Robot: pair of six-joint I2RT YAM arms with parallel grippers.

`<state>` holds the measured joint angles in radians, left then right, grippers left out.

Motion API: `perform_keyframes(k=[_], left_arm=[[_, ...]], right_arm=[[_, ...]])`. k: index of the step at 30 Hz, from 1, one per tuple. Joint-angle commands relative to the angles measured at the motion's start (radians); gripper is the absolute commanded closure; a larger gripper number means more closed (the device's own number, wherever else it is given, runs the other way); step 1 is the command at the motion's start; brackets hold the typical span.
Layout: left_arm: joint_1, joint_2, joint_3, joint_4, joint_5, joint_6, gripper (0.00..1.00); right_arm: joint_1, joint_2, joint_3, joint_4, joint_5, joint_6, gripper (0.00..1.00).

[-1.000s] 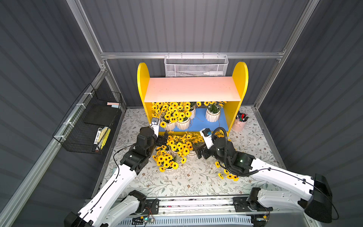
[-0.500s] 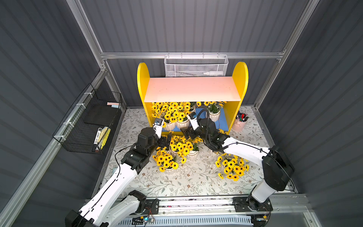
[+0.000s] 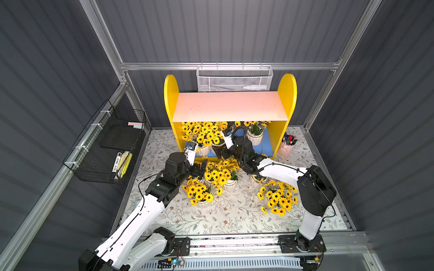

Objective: Take the sunflower pots off the shelves
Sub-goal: Pick up the sunflower pot from the shelf.

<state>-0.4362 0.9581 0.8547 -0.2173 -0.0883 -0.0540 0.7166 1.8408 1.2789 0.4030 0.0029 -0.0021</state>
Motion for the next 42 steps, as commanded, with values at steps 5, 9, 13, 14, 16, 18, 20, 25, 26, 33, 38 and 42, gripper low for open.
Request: perform_keyframes(k=[5,9,13,14,16,18,20,25,26,33,38,42], left_arm=[[-0.007,-0.016,-0.009,0.003,0.011,0.001,0.01],[-0.007,-0.019,-0.009,0.002,0.011,0.005,0.01],[-0.009,-0.025,-0.011,0.004,0.006,0.009,0.01],[-0.009,-0.027,-0.011,0.003,0.004,0.011,0.0],[-0.009,-0.032,-0.012,0.004,0.002,0.014,0.01],[-0.009,-0.036,-0.012,0.004,-0.004,0.02,0.01],[-0.009,-0.038,-0.014,0.005,-0.008,0.023,0.01],[-0.009,-0.039,-0.014,0.007,-0.007,0.023,0.01],[-0.009,-0.039,-0.013,0.007,-0.007,0.023,0.01],[-0.01,-0.036,-0.014,0.007,-0.002,0.02,0.01],[-0.01,-0.034,-0.014,0.005,0.003,0.02,0.01],[-0.012,-0.033,-0.014,0.005,0.0,0.023,0.01]], right_arm=[[-0.008,0.05,0.049,0.046,-0.013,0.002,0.01],[-0.009,0.064,0.059,0.057,-0.016,0.006,0.01],[-0.009,0.066,0.059,0.046,-0.032,-0.005,0.05],[-0.009,0.066,0.057,0.046,-0.03,-0.01,0.06],[-0.009,0.061,0.047,0.043,-0.039,-0.019,0.12],[-0.008,0.054,0.035,0.048,-0.043,-0.024,0.15],[-0.008,0.043,0.02,0.05,-0.033,-0.029,0.19],[-0.007,-0.003,-0.041,0.09,-0.007,-0.04,0.26],[-0.008,-0.013,-0.052,0.092,0.004,-0.041,0.27],[-0.012,-0.098,-0.152,0.1,0.082,-0.073,0.25],[-0.026,-0.079,-0.138,0.069,0.072,-0.056,0.01],[-0.025,-0.063,-0.108,0.066,0.035,-0.028,0.01]])
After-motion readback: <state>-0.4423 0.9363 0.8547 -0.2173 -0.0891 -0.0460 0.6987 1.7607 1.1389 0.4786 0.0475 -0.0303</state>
